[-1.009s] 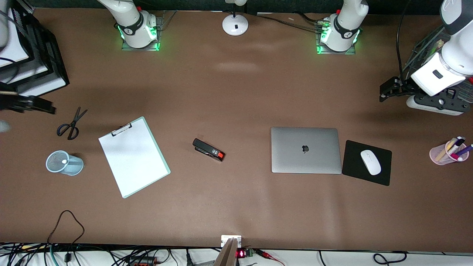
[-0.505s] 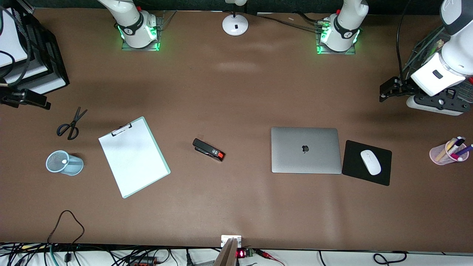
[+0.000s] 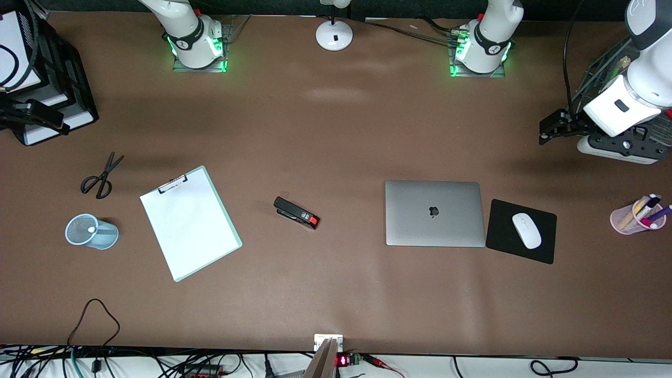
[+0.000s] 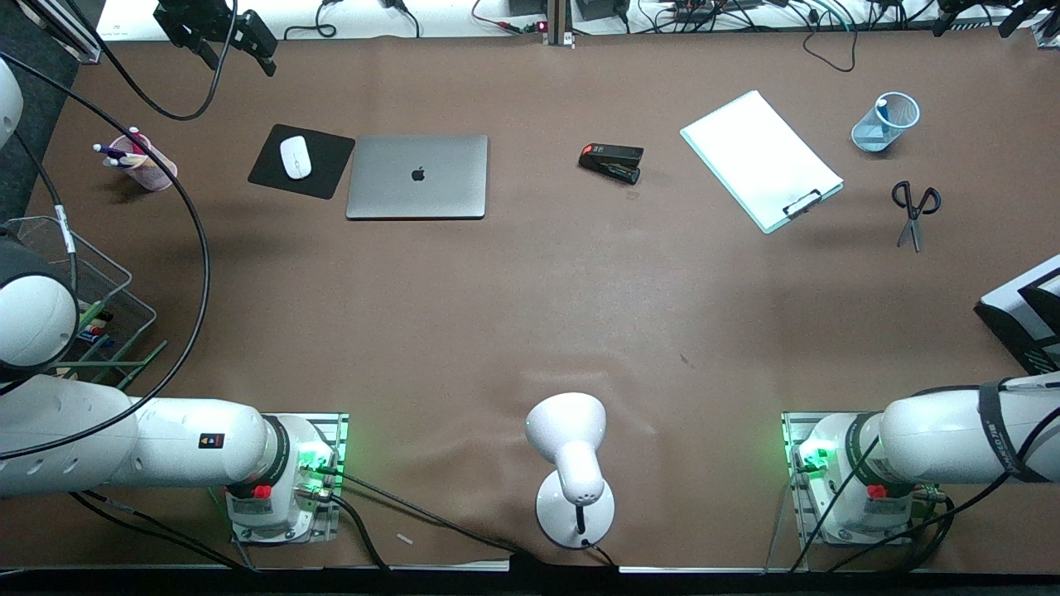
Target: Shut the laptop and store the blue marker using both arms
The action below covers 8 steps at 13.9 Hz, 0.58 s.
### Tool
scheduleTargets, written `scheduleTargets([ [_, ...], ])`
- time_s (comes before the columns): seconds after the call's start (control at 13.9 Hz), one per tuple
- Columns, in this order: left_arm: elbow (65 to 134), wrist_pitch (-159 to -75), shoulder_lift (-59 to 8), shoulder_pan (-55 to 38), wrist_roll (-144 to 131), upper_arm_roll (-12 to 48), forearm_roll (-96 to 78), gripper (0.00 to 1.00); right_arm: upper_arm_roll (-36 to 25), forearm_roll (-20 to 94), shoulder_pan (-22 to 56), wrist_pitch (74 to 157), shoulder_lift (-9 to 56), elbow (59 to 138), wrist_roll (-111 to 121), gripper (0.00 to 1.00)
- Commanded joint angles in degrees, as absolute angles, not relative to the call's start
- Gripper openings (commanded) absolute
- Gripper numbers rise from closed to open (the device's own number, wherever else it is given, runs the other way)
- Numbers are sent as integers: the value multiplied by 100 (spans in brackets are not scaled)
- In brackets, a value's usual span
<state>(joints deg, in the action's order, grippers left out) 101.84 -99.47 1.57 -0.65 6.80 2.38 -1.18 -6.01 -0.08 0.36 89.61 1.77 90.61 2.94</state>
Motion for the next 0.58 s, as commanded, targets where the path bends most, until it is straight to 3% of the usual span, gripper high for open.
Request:
scheduleTargets([
  [0.0,10055,-9782,97,-70,633,211,-158,100,-580,-88,53,8965,62,9193,255,100],
  [0.5,10055,-9765,70,-62,633,185,-158,100,-589,-53,35,8877,105,9079,246,100],
])
